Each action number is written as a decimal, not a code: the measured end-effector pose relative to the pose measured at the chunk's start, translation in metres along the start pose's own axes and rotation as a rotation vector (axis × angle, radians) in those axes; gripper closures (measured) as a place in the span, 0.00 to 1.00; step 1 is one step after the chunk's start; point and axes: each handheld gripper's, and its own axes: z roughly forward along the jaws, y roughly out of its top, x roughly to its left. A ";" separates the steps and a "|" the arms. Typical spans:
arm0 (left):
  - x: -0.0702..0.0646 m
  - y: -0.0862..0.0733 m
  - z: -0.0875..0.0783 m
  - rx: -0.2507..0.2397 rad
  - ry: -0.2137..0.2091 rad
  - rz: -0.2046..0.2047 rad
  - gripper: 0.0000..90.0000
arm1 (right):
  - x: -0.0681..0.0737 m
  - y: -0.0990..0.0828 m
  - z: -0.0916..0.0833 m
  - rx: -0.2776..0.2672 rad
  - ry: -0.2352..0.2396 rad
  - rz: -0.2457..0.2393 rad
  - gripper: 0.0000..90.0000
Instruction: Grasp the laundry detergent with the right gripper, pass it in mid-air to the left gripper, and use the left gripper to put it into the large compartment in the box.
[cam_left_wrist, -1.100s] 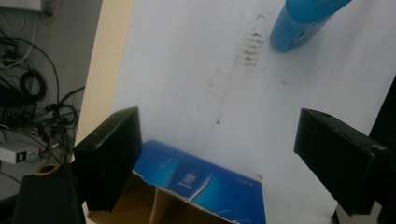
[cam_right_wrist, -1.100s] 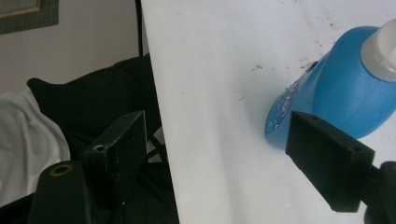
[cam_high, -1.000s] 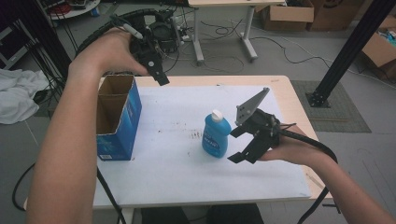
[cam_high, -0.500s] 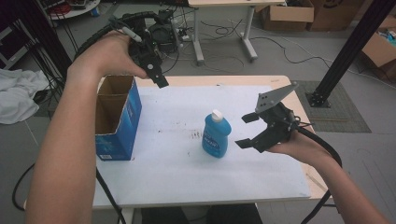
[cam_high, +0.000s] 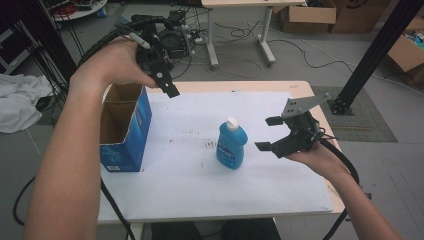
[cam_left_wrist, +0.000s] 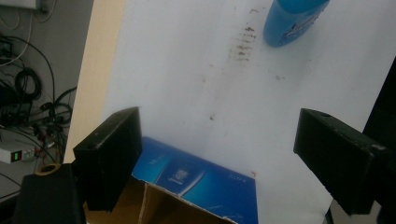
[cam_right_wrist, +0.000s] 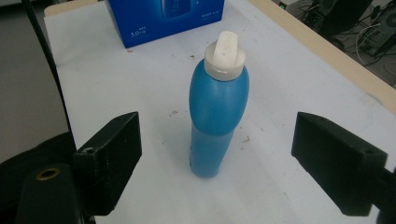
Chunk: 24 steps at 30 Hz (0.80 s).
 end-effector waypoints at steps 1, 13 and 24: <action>0.000 0.000 0.000 0.001 0.000 0.000 0.18 | -0.001 -0.002 0.001 -0.006 0.001 0.009 0.17; -0.001 -0.003 0.002 0.005 -0.001 -0.004 0.18 | -0.006 -0.015 0.028 -0.028 -0.019 0.035 0.17; -0.002 -0.004 0.004 0.009 -0.004 -0.011 0.18 | -0.013 -0.020 0.046 -0.041 -0.020 0.066 0.17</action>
